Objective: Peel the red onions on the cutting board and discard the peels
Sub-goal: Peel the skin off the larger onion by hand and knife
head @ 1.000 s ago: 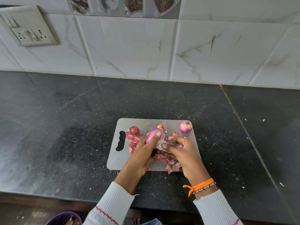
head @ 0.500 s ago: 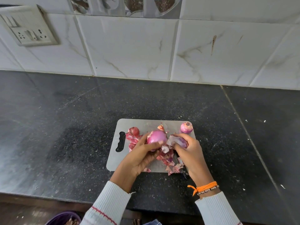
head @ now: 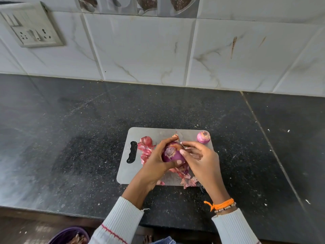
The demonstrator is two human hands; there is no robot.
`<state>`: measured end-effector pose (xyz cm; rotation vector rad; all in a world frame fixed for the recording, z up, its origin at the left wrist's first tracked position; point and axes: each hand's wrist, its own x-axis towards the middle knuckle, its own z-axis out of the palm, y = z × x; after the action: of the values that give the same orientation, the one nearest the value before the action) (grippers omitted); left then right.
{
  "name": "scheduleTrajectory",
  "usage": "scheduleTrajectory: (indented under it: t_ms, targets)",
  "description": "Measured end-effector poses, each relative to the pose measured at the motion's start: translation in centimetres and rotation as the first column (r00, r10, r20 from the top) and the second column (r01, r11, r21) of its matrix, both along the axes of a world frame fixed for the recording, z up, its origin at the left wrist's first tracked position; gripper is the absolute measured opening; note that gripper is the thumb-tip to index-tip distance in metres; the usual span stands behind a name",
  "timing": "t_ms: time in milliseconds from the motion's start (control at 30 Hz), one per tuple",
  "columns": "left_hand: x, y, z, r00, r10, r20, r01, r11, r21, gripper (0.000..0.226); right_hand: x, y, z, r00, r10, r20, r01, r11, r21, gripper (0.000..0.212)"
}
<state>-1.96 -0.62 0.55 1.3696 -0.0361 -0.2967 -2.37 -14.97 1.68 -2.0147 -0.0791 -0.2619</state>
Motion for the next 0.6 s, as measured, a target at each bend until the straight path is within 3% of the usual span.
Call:
scheduleTrajectory:
  t_ms: [267,600]
  targets:
    - [0.2,0.2,0.0,0.997,-0.031,0.077,0.013,0.975,0.222,0.071,0.3,-0.4,-0.4,0.96,0.09,0.265,-0.033,0.977,-0.213,0.019]
    - [0.4,0.3,-1.0,0.989,-0.043,0.143,-0.007,0.944,0.331,0.074,0.3,-0.3,-0.7,0.951,0.163,0.264,-0.085,0.955,-0.283,0.006]
